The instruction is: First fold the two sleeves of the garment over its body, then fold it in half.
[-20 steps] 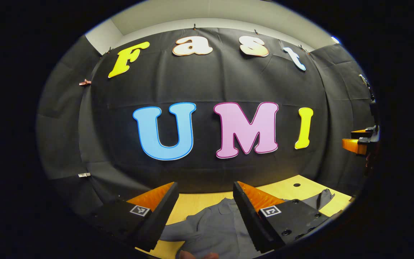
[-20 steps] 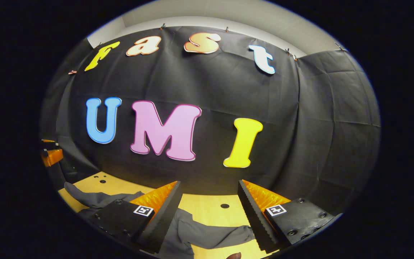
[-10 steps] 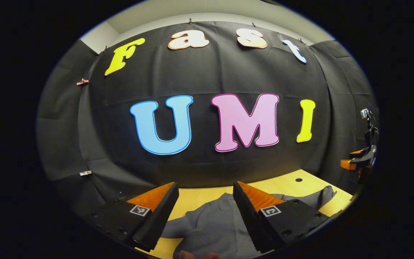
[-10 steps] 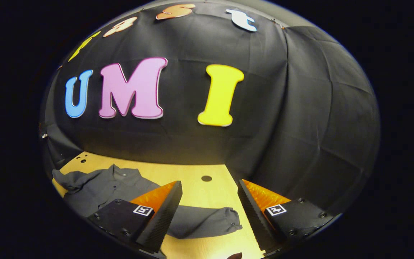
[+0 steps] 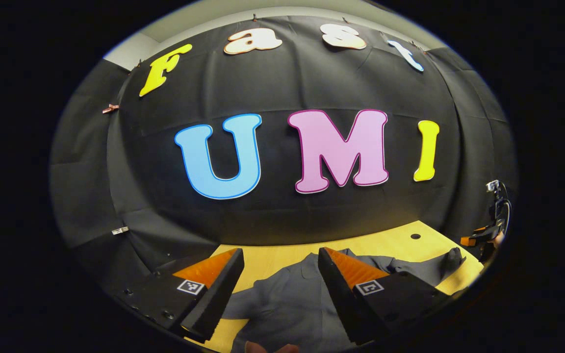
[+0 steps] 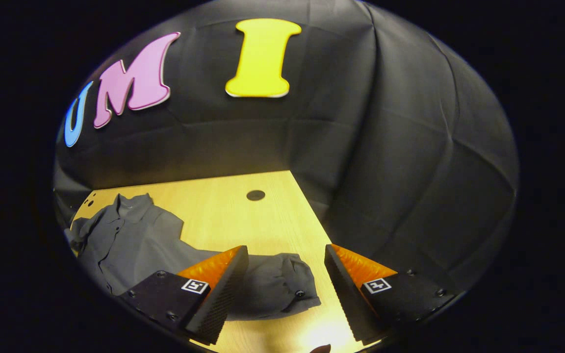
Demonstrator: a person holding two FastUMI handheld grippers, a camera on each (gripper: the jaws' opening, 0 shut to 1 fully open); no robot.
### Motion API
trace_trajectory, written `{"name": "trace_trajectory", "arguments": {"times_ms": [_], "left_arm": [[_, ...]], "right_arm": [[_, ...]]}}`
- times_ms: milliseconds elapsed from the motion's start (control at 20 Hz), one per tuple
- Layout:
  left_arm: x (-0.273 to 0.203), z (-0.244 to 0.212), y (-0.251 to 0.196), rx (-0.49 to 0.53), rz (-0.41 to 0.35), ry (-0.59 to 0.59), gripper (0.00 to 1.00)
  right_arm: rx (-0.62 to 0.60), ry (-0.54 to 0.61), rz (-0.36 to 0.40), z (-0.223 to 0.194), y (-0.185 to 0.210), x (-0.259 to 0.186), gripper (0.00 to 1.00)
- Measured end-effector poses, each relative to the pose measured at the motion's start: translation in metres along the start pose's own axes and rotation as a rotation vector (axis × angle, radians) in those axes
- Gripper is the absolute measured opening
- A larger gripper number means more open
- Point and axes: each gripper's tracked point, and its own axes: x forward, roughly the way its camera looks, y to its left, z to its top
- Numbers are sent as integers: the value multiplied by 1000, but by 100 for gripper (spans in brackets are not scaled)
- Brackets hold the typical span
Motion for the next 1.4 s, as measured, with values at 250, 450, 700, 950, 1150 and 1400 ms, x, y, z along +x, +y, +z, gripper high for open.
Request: {"name": "trace_trajectory", "arguments": {"times_ms": [250,450,700,950,1150,1400], "left_arm": [[11,-7,-10,-5,30,47,95],[19,-16,-21,-43,39,86,96],[27,-18,-37,-56,41,111,96],[37,-18,-50,-30,31,124,96],[51,-22,-65,-30,27,139,96],[58,-38,-88,-48,-16,177,96]], "right_arm": [[13,110,12,-41,-8,38,98],[32,170,46,-66,-14,55,98],[84,238,132,-84,4,63,99],[-89,246,125,-95,15,64,98],[-33,217,140,-93,13,69,58],[85,186,136,-83,5,63,6]]}}
